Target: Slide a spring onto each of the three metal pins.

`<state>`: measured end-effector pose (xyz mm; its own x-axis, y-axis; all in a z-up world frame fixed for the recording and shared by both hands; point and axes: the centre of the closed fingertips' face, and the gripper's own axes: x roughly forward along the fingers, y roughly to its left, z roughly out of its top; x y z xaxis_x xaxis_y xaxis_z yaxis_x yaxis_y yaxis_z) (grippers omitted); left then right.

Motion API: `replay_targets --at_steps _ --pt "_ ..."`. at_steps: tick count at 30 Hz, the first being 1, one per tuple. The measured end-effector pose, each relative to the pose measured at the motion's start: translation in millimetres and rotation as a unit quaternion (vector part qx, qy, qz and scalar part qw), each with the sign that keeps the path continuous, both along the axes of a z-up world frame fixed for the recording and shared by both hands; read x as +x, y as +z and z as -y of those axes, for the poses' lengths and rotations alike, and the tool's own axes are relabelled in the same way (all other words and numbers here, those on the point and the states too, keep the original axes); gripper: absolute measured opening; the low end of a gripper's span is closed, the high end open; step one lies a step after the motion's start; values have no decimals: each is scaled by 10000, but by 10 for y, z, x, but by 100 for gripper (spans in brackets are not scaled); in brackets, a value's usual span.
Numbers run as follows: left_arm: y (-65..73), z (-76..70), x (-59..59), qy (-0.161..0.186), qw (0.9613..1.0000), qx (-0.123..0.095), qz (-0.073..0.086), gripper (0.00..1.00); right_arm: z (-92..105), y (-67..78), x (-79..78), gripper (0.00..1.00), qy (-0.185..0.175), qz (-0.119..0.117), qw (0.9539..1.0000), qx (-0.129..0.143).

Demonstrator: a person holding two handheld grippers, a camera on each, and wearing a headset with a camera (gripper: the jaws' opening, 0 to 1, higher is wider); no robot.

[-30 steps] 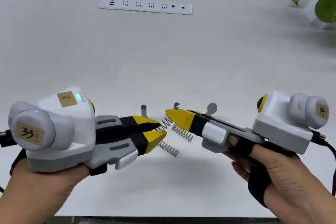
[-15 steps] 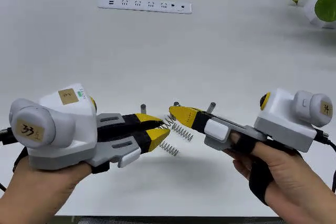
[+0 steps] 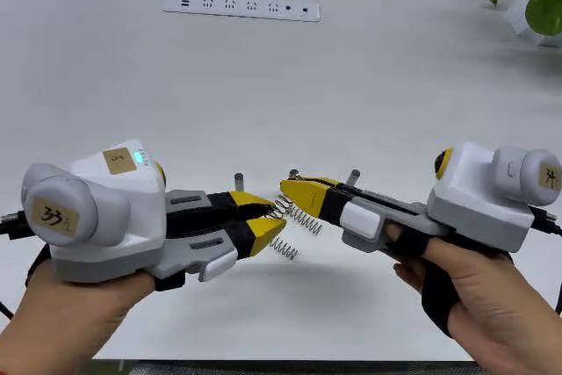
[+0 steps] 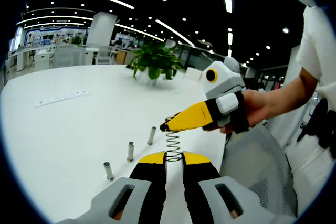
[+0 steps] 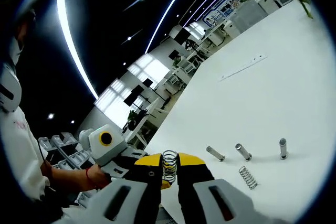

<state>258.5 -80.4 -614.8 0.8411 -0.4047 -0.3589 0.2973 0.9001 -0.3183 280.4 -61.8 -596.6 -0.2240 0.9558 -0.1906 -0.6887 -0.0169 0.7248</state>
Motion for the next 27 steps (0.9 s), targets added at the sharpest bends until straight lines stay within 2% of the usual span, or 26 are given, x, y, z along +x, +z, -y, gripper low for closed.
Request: replay_targets --at_steps 4,10,17,27 --pt "-18 7 -6 -40 10000 11 -36 12 9 7 -6 11 113 266 9996 -25" --pt "-33 28 -8 -65 9999 6 -78 13 -8 75 -49 11 423 889 9951 -33" --pt "-18 38 13 -111 9999 21 -59 13 -28 112 -122 11 696 1296 9891 -44" --pt "-20 45 10 -161 9999 27 -56 12 -35 138 -197 11 899 1651 9822 -52"
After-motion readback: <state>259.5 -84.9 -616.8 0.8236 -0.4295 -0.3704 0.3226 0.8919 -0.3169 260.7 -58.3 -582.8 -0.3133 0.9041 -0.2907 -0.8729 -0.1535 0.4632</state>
